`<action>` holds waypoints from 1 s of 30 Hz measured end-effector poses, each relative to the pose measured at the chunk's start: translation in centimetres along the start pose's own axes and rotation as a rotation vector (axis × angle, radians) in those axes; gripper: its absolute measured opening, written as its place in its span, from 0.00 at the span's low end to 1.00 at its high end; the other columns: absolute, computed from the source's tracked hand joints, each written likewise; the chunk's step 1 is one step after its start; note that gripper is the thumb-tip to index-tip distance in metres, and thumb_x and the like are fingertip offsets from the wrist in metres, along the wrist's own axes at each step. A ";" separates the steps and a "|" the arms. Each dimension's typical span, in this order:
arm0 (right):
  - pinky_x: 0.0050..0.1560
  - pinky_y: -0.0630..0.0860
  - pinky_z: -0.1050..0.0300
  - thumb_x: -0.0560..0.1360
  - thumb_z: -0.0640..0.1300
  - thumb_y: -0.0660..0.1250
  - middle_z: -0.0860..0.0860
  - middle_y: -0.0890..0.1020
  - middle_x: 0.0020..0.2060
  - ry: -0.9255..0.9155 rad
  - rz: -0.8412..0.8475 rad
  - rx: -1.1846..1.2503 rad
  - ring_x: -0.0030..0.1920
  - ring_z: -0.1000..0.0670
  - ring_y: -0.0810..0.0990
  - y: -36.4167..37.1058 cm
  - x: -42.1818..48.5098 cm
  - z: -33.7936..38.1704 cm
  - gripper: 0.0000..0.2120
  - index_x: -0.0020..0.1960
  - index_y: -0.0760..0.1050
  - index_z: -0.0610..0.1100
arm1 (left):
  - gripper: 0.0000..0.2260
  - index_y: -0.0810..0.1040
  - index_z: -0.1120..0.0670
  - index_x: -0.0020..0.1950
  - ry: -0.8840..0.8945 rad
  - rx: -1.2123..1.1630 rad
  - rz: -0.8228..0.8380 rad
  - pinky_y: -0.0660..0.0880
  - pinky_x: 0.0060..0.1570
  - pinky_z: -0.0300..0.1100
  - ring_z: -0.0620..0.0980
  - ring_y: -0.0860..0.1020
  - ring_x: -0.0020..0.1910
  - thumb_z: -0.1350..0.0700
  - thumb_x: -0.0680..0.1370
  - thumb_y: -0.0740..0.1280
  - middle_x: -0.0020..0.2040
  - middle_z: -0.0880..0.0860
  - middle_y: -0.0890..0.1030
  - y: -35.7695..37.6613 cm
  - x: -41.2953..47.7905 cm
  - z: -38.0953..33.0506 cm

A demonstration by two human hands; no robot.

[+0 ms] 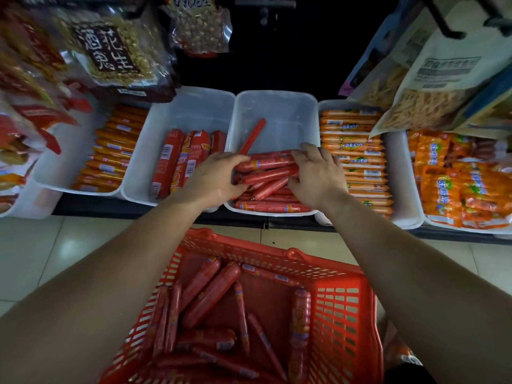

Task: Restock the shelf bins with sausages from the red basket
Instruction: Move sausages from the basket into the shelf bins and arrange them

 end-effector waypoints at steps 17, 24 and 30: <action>0.62 0.69 0.46 0.71 0.77 0.53 0.46 0.70 0.68 -0.351 0.341 -0.393 0.66 0.42 0.71 -0.3 5.1 0.1 0.43 0.75 0.58 0.49 | 0.24 0.74 0.40 0.68 -0.034 0.036 -0.044 0.72 0.64 0.50 0.54 0.75 0.58 0.56 0.74 0.72 0.54 0.50 0.70 0.2 2.1 0.1; 0.57 0.70 0.46 0.71 0.78 0.48 0.44 0.73 0.65 -0.161 0.316 -0.363 0.63 0.41 0.75 0.3 5.1 1.4 0.44 0.73 0.62 0.47 | 0.27 0.71 0.45 0.73 -0.047 -0.085 -0.149 0.67 0.67 0.49 0.52 0.67 0.69 0.59 0.75 0.72 0.70 0.49 0.75 -0.4 1.5 1.7; 0.61 0.71 0.43 0.74 0.75 0.49 0.47 0.62 0.72 -0.185 0.336 -0.270 0.68 0.39 0.68 1.2 4.4 1.3 0.36 0.77 0.49 0.60 | 0.25 0.70 0.47 0.74 -0.066 -0.206 -0.155 0.62 0.67 0.44 0.51 0.65 0.71 0.52 0.77 0.71 0.71 0.48 0.73 0.3 0.6 2.0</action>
Point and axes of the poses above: each hand's wrist, its own x-axis towards the middle knuckle, its own y-axis out of the palm, z = x × y, the point moved 2 cm from there along x, towards the middle knuckle
